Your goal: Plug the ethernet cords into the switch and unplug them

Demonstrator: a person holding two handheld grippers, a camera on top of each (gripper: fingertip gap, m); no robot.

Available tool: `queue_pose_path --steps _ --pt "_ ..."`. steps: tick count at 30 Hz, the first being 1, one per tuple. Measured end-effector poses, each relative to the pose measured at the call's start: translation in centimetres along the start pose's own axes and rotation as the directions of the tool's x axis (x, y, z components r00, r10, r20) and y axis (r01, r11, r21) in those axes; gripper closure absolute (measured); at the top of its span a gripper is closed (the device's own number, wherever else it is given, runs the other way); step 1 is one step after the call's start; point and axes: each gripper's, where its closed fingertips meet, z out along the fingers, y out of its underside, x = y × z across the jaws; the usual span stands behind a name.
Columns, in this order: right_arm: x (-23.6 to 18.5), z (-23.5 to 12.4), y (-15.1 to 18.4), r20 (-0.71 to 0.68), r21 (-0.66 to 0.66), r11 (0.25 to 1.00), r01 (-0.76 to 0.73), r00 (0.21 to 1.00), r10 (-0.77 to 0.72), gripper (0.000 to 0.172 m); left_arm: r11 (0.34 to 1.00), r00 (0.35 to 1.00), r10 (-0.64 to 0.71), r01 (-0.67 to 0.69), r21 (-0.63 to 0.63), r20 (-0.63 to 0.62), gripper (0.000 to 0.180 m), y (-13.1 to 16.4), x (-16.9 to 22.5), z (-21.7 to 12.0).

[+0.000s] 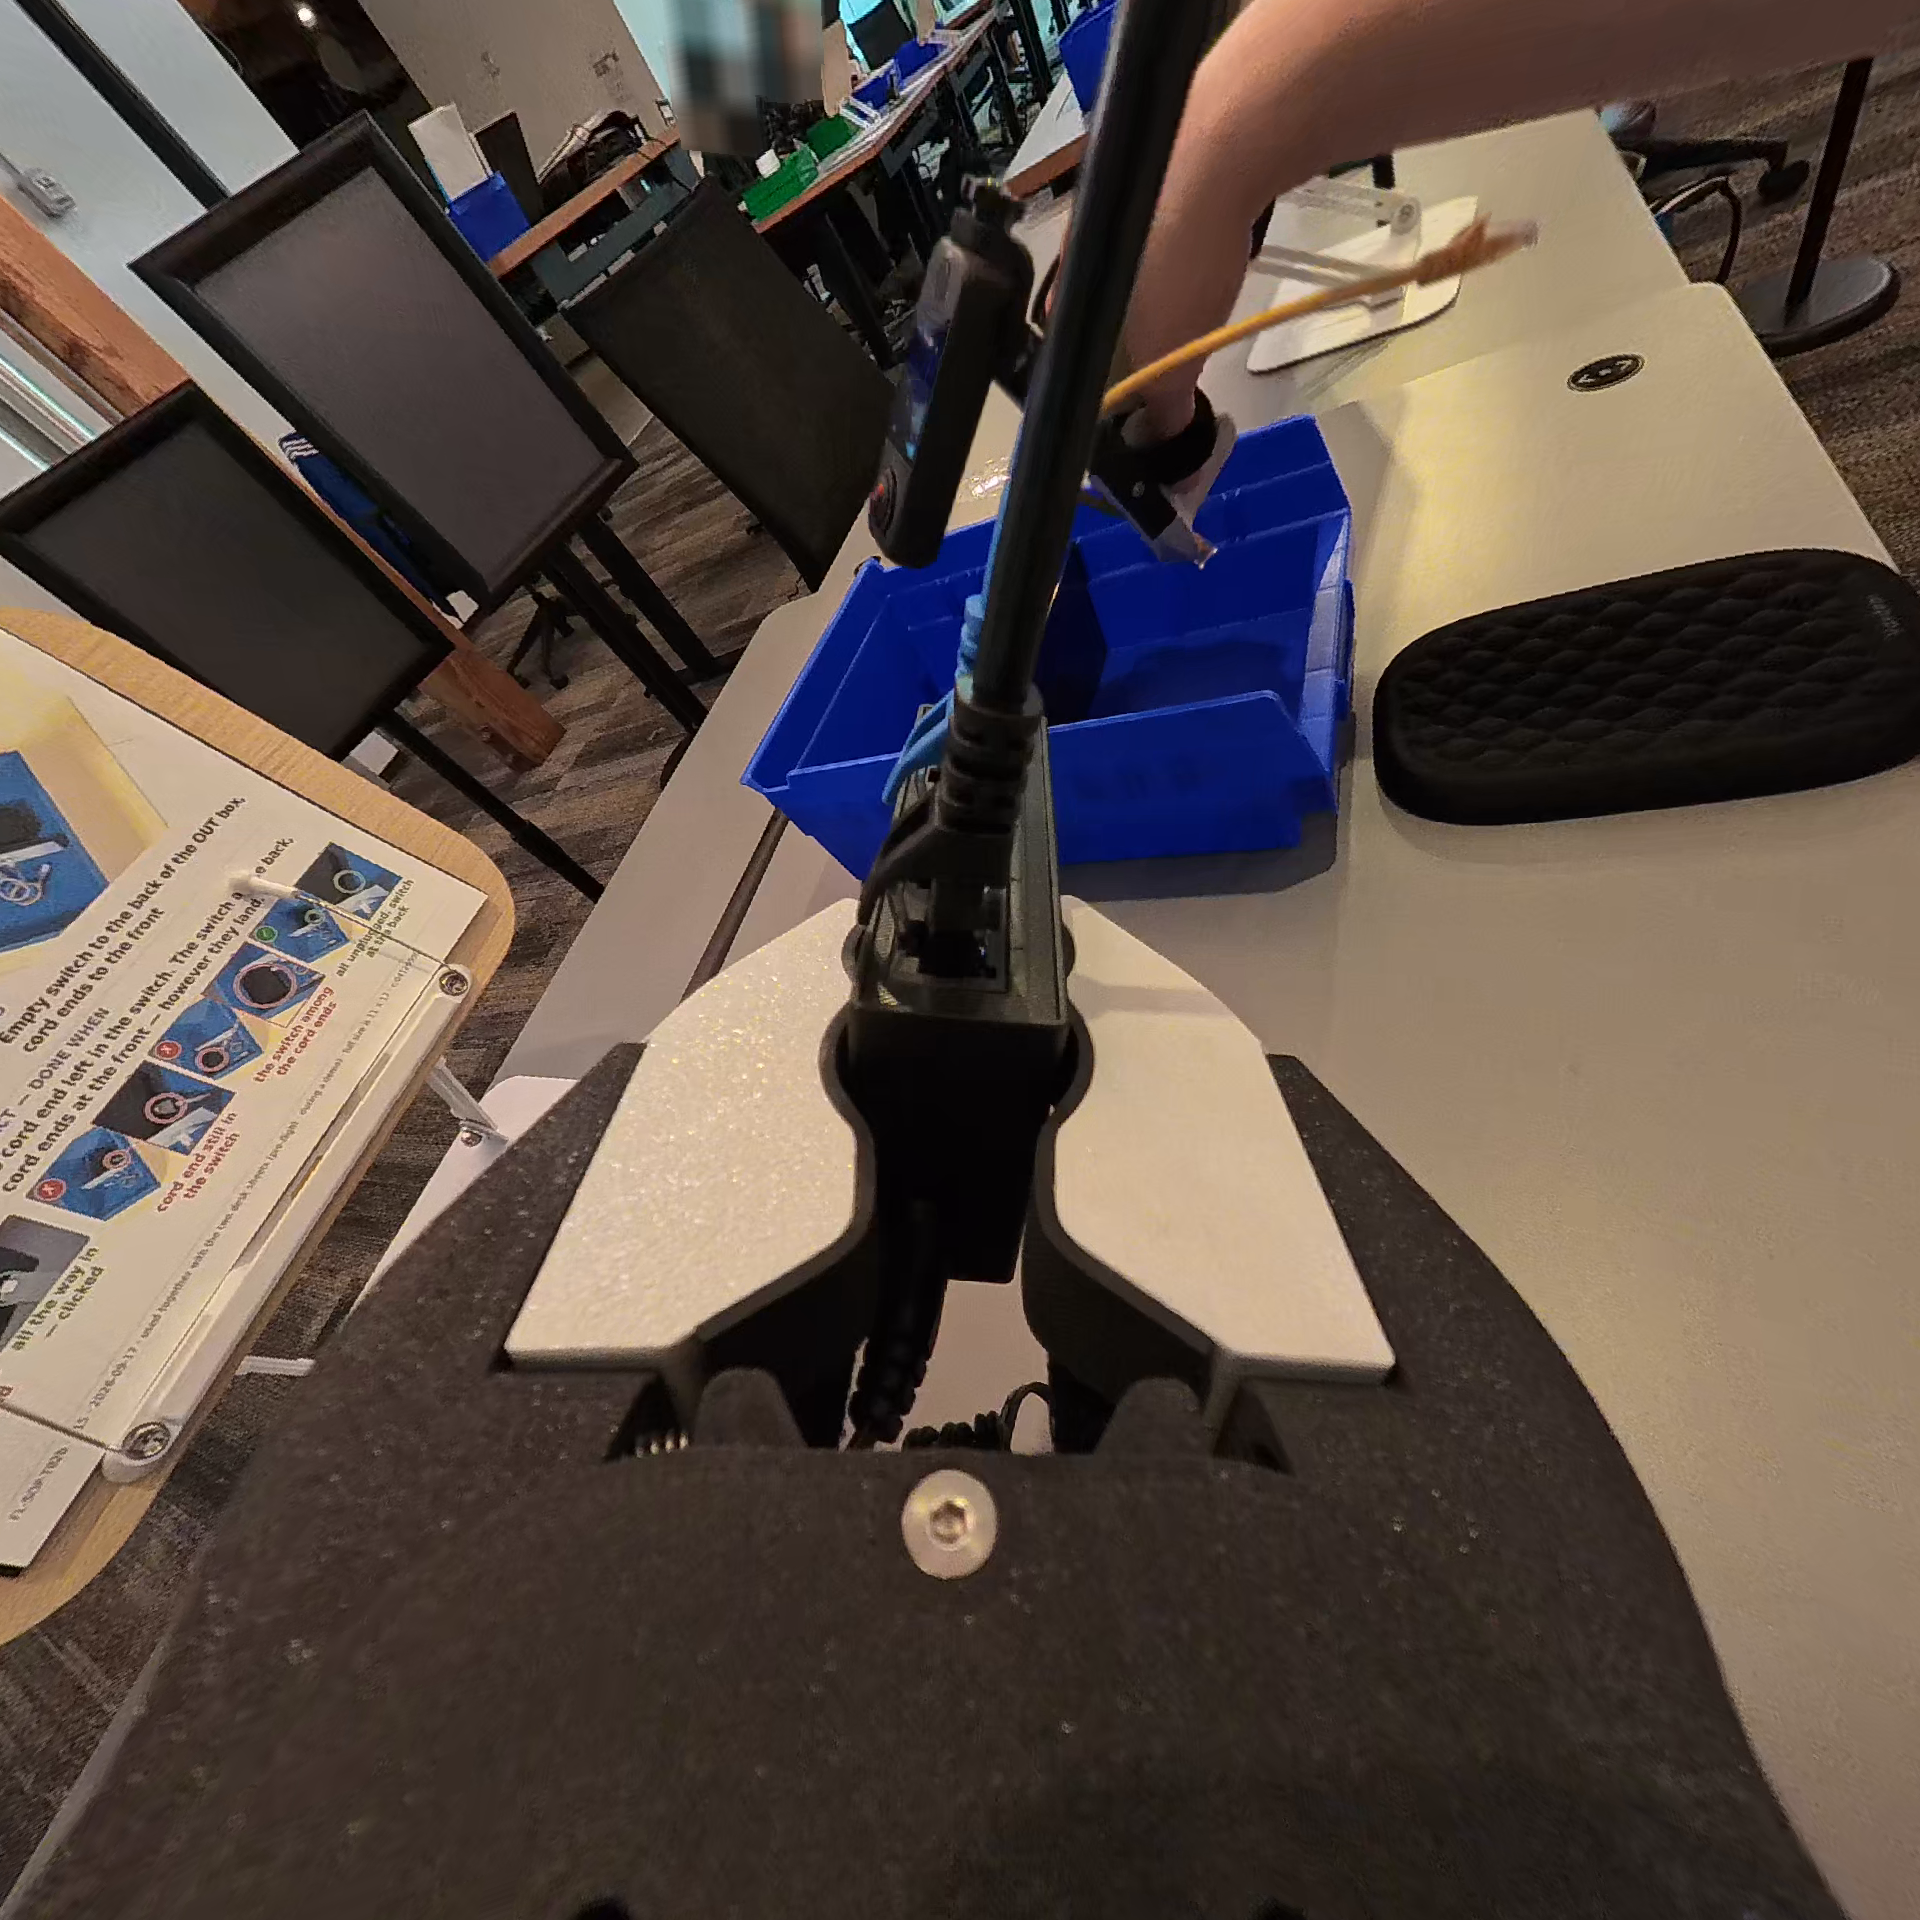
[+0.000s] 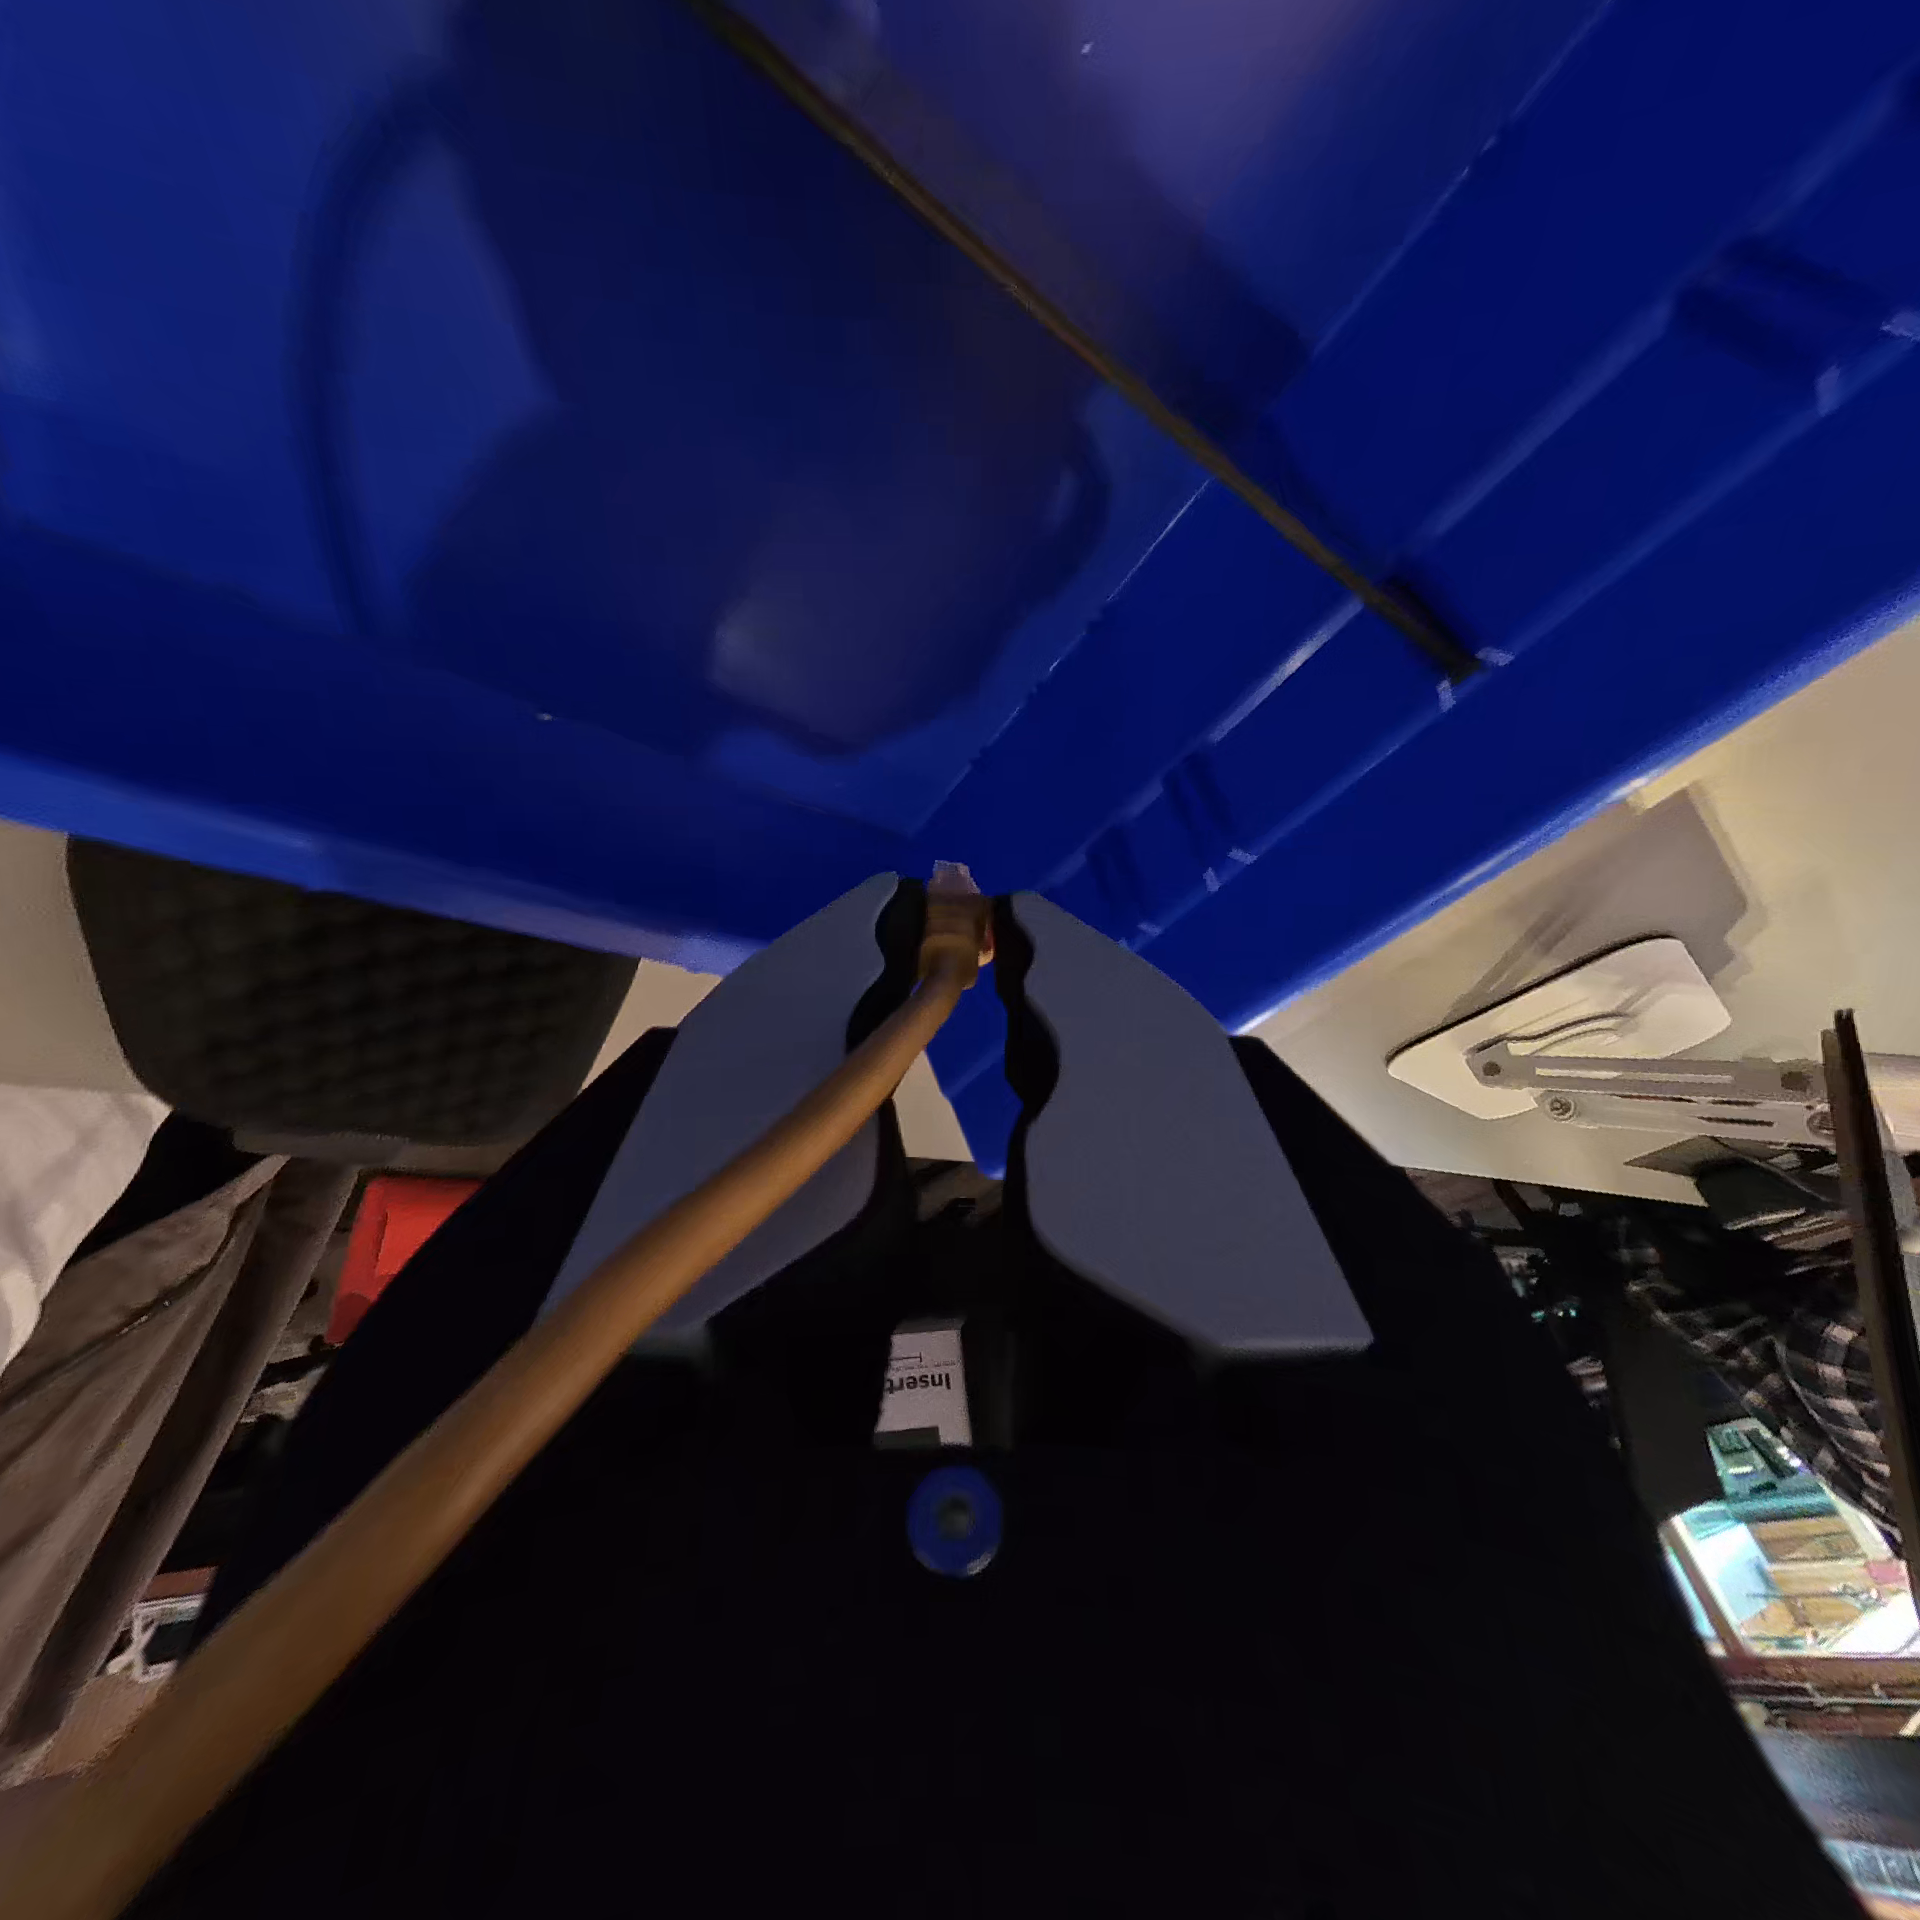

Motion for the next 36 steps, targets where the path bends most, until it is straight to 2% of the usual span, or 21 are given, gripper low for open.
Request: queue_pose_path --steps 4,9,17,27,30,36 --pt "0.7 1.5 -0.4 -0.018 -0.024 0.998 -0.063 0.998 0.063 0.159 1.000 1.000 -0.001 0.001 -0.002 0.000 0.152 0.0 -0.1 0.0" --pt "-0.2 2.7 -0.3 0.050 -0.086 0.986 -0.145 0.987 0.150 0.159 1.000 1.000 0.002 -0.002 -0.020 -0.005 0.152 0.4 0.1 0.3" --pt "0.2 3.3 -2.2 0.023 -0.013 0.973 -0.230 0.973 0.231 0.157 1.000 1.000 0.007 -0.007 -0.029 -0.012 0.152 0.6 0.4 0.5" --pt "0.5 3.9 -2.2 -0.033 -0.005 0.981 -0.195 0.980 0.195 0.153 1.000 1.000 0.006 -0.006 -0.025 -0.014 0.152 0.4 0.4 0.4" --pt "0.7 3.1 -1.8 -0.057 0.012 0.986 -0.165 0.985 0.165 0.153 1.000 1.000 0.005 -0.005 -0.027 -0.015 0.152 0.4 0.4 0.4" --pt "1.5 0.1 -1.6 -0.109 0.114 0.988 -0.106 0.987 0.118 0.143 1.000 1.000 0.006 -0.007 -0.029 -0.019 0.152 0.5 0.5 0.5"
